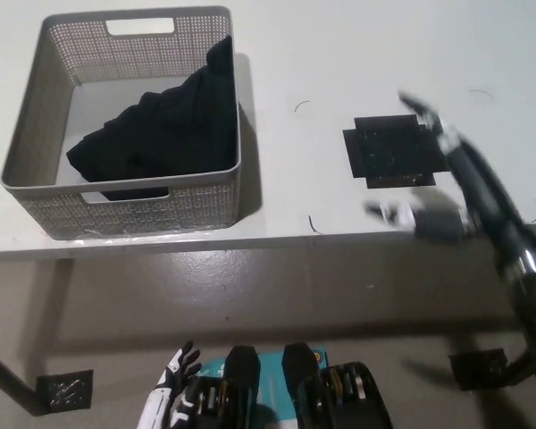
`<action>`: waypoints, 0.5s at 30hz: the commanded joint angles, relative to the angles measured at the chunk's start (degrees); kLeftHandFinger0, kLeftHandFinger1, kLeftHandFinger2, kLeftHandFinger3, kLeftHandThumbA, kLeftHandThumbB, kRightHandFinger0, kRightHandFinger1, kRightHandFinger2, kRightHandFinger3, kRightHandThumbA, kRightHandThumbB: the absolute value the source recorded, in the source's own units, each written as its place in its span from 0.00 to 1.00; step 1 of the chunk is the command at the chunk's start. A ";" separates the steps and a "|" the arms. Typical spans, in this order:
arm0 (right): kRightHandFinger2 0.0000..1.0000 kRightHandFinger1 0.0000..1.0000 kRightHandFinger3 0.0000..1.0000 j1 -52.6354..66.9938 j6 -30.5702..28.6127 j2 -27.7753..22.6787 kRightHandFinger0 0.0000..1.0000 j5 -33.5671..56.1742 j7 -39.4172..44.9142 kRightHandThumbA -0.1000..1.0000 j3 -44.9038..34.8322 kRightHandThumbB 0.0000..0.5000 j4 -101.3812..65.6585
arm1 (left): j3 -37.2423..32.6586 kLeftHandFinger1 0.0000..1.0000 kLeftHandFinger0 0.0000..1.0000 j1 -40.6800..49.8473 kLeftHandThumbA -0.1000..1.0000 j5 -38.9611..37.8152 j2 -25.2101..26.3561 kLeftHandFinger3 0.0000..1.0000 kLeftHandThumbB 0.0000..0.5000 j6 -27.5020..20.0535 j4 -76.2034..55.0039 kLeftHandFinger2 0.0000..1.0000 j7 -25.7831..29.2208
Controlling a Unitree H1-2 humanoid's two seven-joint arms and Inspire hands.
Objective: Use the right hand to pick up a t shirt on the right hand side and place it into a contianer on the left side
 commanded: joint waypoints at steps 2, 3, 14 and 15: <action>1.00 1.00 1.00 19.45 -17.93 -5.78 1.00 -10.42 -6.52 1.00 -5.92 0.58 -13.47 | 2.46 0.96 0.98 1.75 0.99 -2.91 0.53 1.00 0.52 -1.90 -1.30 0.98 5.65; 1.00 1.00 1.00 22.85 -18.74 -5.71 1.00 -12.22 -7.74 1.00 -5.98 0.61 -12.12 | 2.47 0.95 0.98 2.01 0.97 -3.07 0.71 1.00 0.50 -1.90 -1.34 0.98 5.62; 1.00 1.00 1.00 34.47 -24.86 -1.75 1.00 -19.94 -15.52 1.00 -2.59 0.73 7.23 | 3.95 1.00 1.00 2.13 0.97 -4.93 1.10 1.00 0.52 -1.90 -1.87 1.00 4.13; 1.00 1.00 1.00 34.84 -26.14 -1.78 1.00 -22.79 -18.29 1.00 -0.59 0.73 13.98 | 3.67 1.00 1.00 2.14 0.97 -4.50 1.29 1.00 0.51 -1.90 -1.92 1.00 4.48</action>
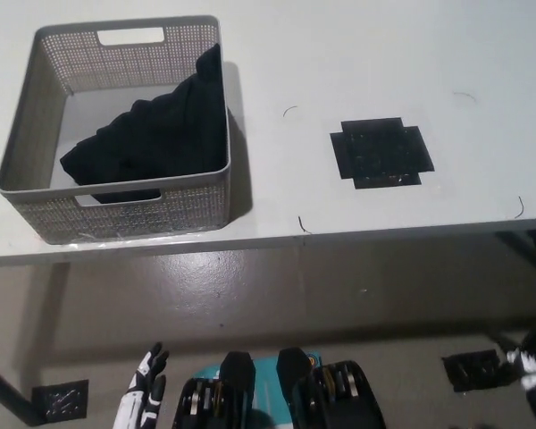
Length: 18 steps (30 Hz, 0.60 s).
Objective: Use the right hand to pick up a t shirt on the right hand side and place it into a contianer on the left side
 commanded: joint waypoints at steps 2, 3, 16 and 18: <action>1.00 1.00 1.00 0.64 -12.72 0.62 1.00 -13.33 -11.88 1.00 3.83 0.73 15.50 | 1.27 1.00 1.00 0.66 0.98 -2.48 1.16 1.00 0.54 -1.88 -1.77 1.00 2.60; 1.00 1.00 1.00 -0.07 -13.51 0.28 1.00 -15.98 -14.64 1.00 5.61 0.70 20.59 | 1.37 1.00 1.00 0.61 0.96 -3.04 0.99 1.00 0.53 -1.88 -1.67 1.00 1.95; 1.00 1.00 1.00 -1.89 -19.13 1.80 1.00 6.06 -2.33 1.00 2.03 0.76 24.83 | 2.20 1.00 1.00 -0.41 1.00 -2.85 0.71 1.00 0.62 -1.88 0.53 1.00 0.91; 1.00 1.00 1.00 -1.79 -20.53 1.96 1.00 7.50 -1.72 1.00 1.88 0.68 25.03 | 2.16 1.00 1.00 -0.23 1.00 -2.97 0.66 1.00 0.63 -1.88 0.45 1.00 0.81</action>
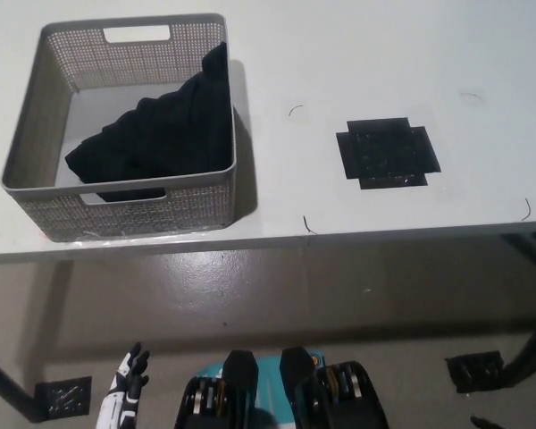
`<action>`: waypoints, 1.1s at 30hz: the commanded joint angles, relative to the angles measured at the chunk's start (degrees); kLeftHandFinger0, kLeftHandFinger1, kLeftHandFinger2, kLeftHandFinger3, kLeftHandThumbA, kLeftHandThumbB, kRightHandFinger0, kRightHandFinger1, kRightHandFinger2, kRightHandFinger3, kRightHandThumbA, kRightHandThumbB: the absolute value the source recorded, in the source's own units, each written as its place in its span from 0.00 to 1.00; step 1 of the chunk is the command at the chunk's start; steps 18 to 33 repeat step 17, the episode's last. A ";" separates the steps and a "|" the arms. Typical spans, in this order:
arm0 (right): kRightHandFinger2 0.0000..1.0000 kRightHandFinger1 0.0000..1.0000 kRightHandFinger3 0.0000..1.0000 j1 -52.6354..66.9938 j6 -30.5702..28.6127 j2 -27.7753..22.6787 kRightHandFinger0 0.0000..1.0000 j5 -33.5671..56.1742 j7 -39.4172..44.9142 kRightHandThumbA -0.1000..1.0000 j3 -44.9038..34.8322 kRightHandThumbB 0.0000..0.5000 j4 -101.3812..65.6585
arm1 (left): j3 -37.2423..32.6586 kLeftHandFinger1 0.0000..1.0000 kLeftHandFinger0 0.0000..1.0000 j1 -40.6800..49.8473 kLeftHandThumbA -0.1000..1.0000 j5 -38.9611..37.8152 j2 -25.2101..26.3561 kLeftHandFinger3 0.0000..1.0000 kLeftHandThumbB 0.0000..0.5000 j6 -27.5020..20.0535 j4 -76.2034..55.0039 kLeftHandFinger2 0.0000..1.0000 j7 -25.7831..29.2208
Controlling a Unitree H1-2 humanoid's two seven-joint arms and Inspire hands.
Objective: Use the right hand to pick up a t shirt on the right hand side and place it into a contianer on the left side
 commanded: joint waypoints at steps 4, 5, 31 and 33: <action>1.00 1.00 1.00 -0.14 -11.71 1.59 1.00 18.61 6.93 1.00 -2.68 0.59 0.88 | -0.10 1.00 1.00 -0.06 1.00 -0.78 0.41 1.00 0.63 -1.82 -0.05 1.00 0.43; 1.00 1.00 1.00 -0.13 -11.91 1.76 1.00 19.73 7.46 1.00 -2.78 0.59 0.89 | 0.02 1.00 1.00 -0.04 1.00 -1.12 0.35 1.00 0.63 -1.82 0.03 1.00 0.11; 1.00 1.00 1.00 0.63 -9.49 3.48 1.00 29.09 13.40 1.00 -4.85 0.62 -3.34 | -0.16 1.00 1.00 0.33 1.00 -0.47 0.71 1.00 0.61 -1.82 -0.71 1.00 0.26; 1.00 1.00 1.00 0.63 -9.49 3.48 1.00 29.09 13.40 1.00 -4.85 0.62 -3.34 | -0.16 1.00 1.00 0.33 1.00 -0.47 0.71 1.00 0.61 -1.82 -0.71 1.00 0.26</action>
